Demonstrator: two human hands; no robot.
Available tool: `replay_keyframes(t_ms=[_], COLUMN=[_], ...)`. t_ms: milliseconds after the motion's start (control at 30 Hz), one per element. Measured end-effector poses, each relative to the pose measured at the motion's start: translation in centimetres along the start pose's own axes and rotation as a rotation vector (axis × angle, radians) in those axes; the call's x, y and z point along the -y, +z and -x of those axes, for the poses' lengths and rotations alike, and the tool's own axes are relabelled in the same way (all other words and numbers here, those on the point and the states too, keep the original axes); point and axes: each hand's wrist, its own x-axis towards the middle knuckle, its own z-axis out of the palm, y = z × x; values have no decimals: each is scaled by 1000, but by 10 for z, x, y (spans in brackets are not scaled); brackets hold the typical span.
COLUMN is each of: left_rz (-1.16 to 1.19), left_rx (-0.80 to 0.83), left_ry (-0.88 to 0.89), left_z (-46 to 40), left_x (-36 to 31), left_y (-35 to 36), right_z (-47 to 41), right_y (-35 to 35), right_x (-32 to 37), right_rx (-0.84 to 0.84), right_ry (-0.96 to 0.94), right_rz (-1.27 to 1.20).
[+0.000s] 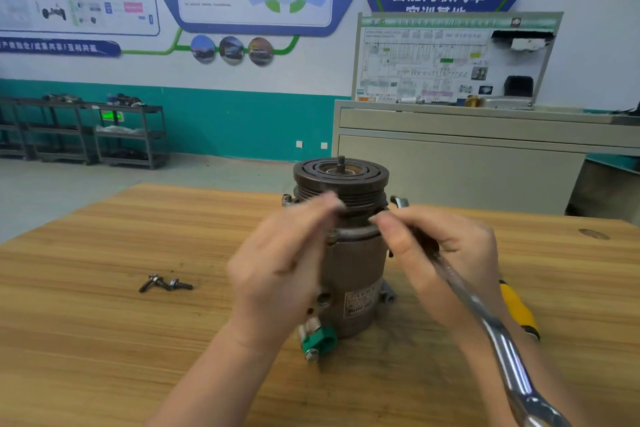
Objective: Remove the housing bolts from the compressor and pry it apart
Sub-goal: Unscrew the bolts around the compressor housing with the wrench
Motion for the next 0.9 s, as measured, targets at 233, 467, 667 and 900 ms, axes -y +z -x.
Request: replay_keyframes(t_ms=[233, 467, 667, 900], left_rz=[-690, -955, -986, -70], left_rx=[-129, 340, 401, 37], left_ry=[-1227, -1413, -1379, -911], left_z=[14, 42, 48, 13], left_x=[88, 104, 107, 70], left_y=[-52, -46, -45, -20], right_z=[1, 6, 8, 5], right_y=[10, 24, 34, 43], right_x=[12, 14, 18, 36], right_rx=[-279, -207, -206, -329], right_ry=[323, 479, 586, 480], right_rz=[-537, -705, -863, -440])
